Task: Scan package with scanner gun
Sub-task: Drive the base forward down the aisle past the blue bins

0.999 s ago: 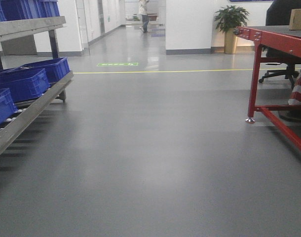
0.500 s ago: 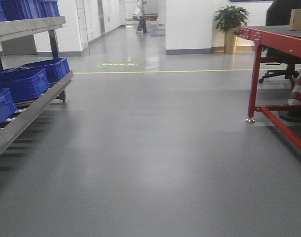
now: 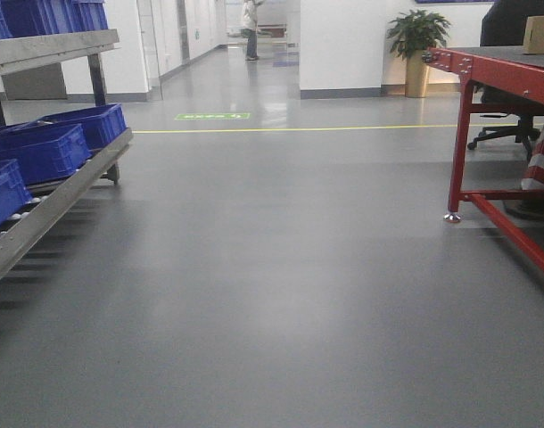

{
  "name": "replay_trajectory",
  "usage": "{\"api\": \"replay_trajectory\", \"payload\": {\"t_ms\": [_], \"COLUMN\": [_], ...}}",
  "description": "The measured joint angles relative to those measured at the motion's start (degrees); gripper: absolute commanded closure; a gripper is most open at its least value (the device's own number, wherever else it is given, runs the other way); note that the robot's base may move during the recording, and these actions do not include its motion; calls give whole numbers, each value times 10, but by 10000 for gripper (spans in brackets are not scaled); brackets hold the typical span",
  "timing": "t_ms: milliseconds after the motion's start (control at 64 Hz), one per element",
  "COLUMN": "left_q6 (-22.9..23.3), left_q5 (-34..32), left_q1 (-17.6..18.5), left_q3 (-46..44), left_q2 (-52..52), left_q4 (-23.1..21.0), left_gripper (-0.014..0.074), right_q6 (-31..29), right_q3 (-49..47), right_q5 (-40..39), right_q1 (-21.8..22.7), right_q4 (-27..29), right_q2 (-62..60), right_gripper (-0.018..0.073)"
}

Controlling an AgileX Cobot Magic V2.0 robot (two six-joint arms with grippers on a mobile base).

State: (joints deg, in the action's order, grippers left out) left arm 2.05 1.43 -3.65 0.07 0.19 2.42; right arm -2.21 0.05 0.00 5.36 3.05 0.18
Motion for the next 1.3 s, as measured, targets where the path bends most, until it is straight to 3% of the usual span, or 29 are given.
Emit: {"api": "replay_trajectory", "payload": {"t_ms": [234, 562, 1296], "left_q6": [0, 0, 0], "left_q5": [0, 0, 0], "left_q1": [0, 0, 0], "left_q3": [0, 0, 0], "left_q2": [0, 0, 0], "left_q4": [0, 0, 0], "left_gripper": [707, 707, 707], "right_q6": [0, 0, 0], "right_q3": [0, 0, 0], "right_q5": [0, 0, 0], "right_q1": [-1, -49, -37], "right_q4": [0, 0, 0], "right_q2": [0, 0, 0], "right_gripper": [727, 727, 727]}}
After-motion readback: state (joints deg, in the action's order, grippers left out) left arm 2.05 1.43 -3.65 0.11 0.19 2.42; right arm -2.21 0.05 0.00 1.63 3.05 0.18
